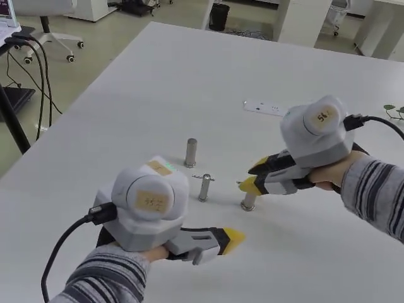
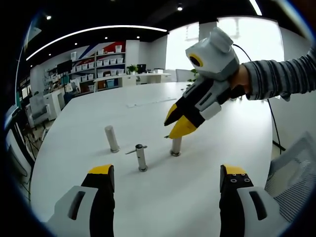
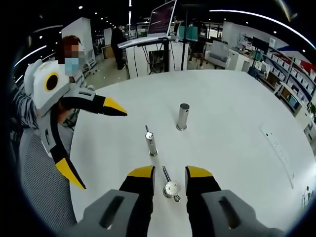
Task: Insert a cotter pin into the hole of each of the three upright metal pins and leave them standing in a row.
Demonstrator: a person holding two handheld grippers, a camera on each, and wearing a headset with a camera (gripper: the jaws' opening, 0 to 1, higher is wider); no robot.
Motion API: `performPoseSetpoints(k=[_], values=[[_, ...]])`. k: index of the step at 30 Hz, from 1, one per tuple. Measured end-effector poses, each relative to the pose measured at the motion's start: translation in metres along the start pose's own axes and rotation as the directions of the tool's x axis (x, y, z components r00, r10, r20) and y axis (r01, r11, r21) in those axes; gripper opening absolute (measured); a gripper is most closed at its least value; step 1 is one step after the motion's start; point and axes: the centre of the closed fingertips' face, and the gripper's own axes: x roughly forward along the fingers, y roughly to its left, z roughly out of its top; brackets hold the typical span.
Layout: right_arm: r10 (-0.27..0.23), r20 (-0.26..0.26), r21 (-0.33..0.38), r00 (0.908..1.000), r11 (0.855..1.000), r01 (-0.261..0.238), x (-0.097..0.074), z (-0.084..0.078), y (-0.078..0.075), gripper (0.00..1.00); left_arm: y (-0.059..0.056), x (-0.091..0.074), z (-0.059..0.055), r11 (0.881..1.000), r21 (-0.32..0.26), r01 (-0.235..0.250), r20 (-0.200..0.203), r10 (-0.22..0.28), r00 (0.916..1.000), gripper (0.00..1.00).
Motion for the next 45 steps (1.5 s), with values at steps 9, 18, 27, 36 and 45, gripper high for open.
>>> performPoseSetpoints(k=[9, 18, 27, 36, 45], values=[[-0.010, 0.114, 0.088, 0.9934, 0.996, 0.000, 0.025, 0.037, -0.004, 0.28, -0.007, 0.001, 0.001, 1.000, 0.009, 0.018, -0.001, -0.018, 0.9998, 0.89], [-0.035, 0.168, 0.130, 0.9852, 0.991, 0.013, 0.058, 0.063, -0.018, 0.32, -0.013, 0.001, 0.005, 0.999, -0.014, 0.041, 0.021, -0.041, 0.9989, 0.95], [-0.041, 0.181, 0.182, 0.9826, 0.983, 0.008, 0.094, 0.074, -0.023, 0.32, -0.011, 0.003, -0.001, 0.999, -0.023, 0.035, -0.013, -0.035, 0.9993, 0.99], [-0.053, 0.205, 0.245, 0.9774, 0.969, 0.001, 0.109, 0.074, -0.031, 0.24, -0.011, 0.004, -0.003, 0.999, -0.035, 0.042, -0.023, -0.042, 0.9988, 0.99], [-0.054, 0.201, 0.207, 0.9782, 0.978, 0.012, 0.114, 0.070, -0.034, 0.11, -0.012, 0.004, -0.004, 0.998, -0.037, 0.048, -0.029, -0.049, 0.9984, 0.99]])
